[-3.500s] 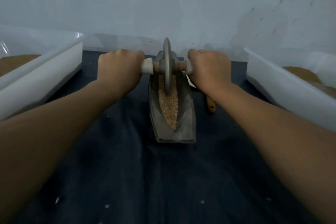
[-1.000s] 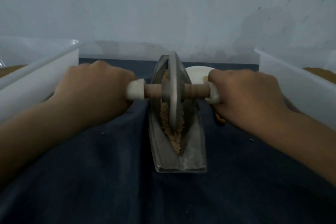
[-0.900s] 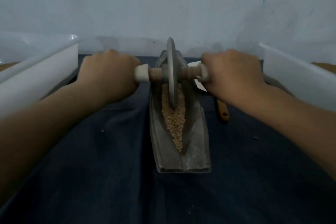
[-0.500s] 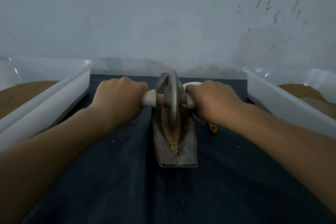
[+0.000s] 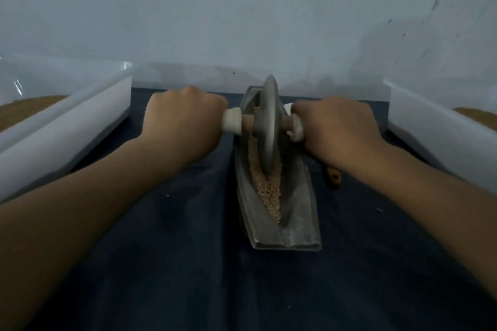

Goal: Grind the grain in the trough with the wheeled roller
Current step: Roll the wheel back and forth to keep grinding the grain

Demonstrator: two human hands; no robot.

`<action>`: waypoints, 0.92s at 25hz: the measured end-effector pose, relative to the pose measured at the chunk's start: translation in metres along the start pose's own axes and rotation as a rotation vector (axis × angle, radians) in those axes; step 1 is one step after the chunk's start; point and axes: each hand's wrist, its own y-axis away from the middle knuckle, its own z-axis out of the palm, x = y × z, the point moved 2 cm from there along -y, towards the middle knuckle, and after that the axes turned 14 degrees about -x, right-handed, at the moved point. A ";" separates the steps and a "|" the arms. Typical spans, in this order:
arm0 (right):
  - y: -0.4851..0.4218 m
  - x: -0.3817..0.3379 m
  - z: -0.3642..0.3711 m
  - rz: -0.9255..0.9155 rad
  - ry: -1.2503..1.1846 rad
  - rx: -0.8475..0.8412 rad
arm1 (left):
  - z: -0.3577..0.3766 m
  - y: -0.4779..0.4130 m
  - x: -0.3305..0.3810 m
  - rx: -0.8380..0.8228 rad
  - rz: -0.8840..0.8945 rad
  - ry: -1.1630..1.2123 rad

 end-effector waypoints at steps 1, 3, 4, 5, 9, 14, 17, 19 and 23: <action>-0.017 0.002 0.007 -0.004 0.002 0.016 | 0.007 -0.011 0.000 -0.021 -0.020 0.056; -0.043 0.005 0.012 0.007 0.031 0.020 | 0.016 -0.028 0.000 -0.060 -0.055 0.142; -0.050 0.007 0.013 0.007 0.035 0.008 | 0.016 -0.031 0.001 -0.071 -0.062 0.160; -0.051 0.007 0.013 0.002 0.023 -0.010 | 0.015 -0.030 0.002 -0.072 -0.066 0.163; -0.011 0.002 0.002 -0.021 -0.041 -0.024 | -0.006 0.008 0.002 0.001 -0.045 0.094; 0.052 -0.002 -0.030 -0.122 -0.025 0.112 | -0.033 0.064 -0.013 0.000 0.098 0.004; 0.046 -0.001 -0.021 -0.098 -0.117 0.109 | -0.035 0.046 -0.009 -0.026 0.069 -0.055; 0.023 0.001 -0.003 -0.007 -0.104 0.053 | -0.022 0.022 -0.002 -0.050 0.034 -0.063; -0.037 0.005 0.013 0.039 -0.046 -0.010 | 0.002 -0.024 -0.001 -0.174 -0.043 0.102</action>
